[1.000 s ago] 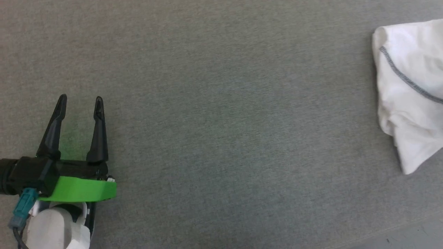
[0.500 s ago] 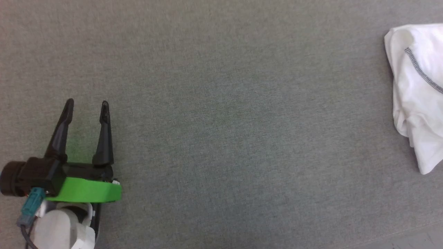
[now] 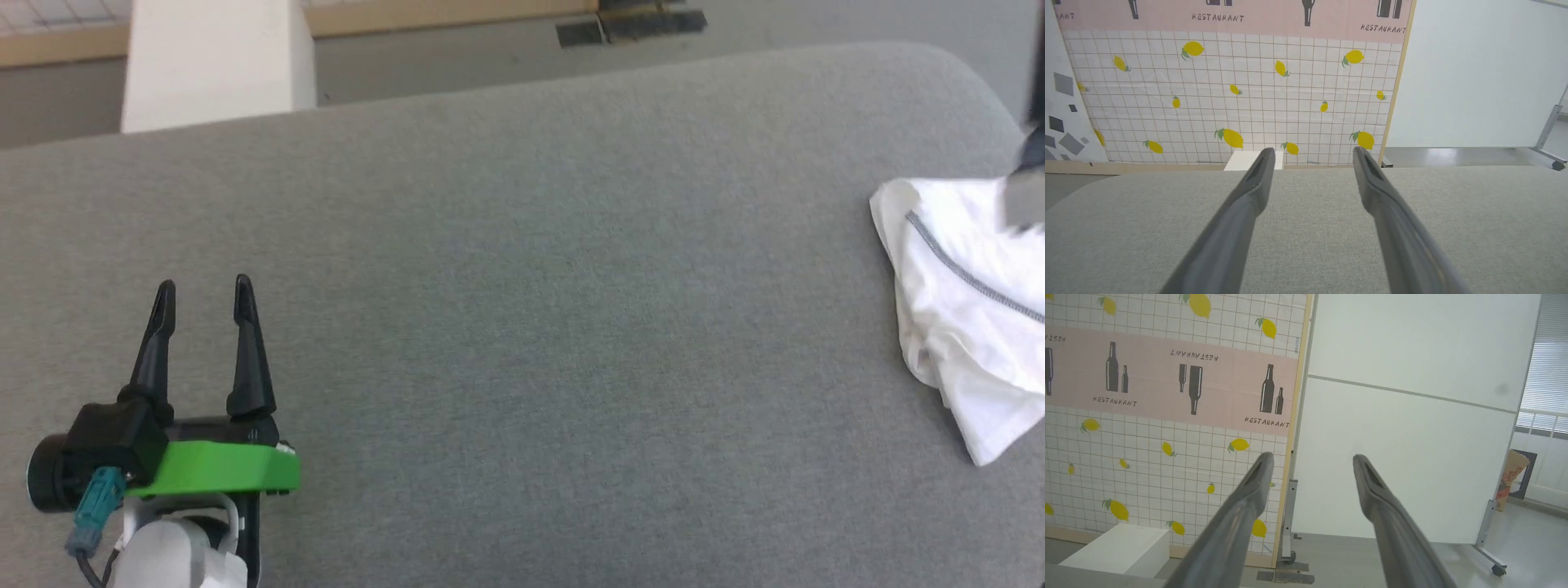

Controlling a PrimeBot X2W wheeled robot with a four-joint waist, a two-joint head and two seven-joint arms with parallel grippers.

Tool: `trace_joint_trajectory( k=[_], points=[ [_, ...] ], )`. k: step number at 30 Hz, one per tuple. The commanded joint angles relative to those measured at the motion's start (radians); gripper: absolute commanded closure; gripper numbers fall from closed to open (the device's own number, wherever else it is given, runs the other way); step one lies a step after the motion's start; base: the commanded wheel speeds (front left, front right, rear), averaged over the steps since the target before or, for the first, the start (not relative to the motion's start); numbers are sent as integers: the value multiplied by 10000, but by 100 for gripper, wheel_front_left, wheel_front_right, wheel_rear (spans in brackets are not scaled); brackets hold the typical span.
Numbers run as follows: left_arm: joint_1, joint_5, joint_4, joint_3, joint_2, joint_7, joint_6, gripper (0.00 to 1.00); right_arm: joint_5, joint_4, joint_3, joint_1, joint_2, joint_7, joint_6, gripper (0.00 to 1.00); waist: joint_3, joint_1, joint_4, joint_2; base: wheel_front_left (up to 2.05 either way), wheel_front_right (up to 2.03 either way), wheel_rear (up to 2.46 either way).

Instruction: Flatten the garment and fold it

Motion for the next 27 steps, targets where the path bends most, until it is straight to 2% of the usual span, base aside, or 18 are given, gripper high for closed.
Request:
trace_joint_trajectory(
  k=[1,5,9,13,20,27],
  points=[
    [135,-53,34,40,-81,-45,79,0,-45,-258,123,504,366,-291,-17,0,-756,1,655,0,0,0,0],
    [253,-53,156,15,-172,-47,125,0,-202,-736,303,1722,1634,-1156,-17,0,-1072,1,954,0,0,0,0],
    [251,-61,377,-36,-258,-47,220,0,-111,-729,608,2813,2199,-1859,-17,0,-1288,1,1240,0,0,0,0],
    [217,-104,647,-117,-353,-48,366,0,429,-445,887,3742,2282,-2227,-17,0,-1390,1,1488,0,0,0,0],
    [179,-114,1179,-217,-404,-48,432,0,1288,14,668,4748,2288,-2330,-17,0,-1562,1,1777,0,0,0,0],
    [352,-129,1529,-405,-528,-49,501,0,777,247,627,5468,2289,-2333,-17,0,-1761,1,1947,0,0,0,0]
  ],
)
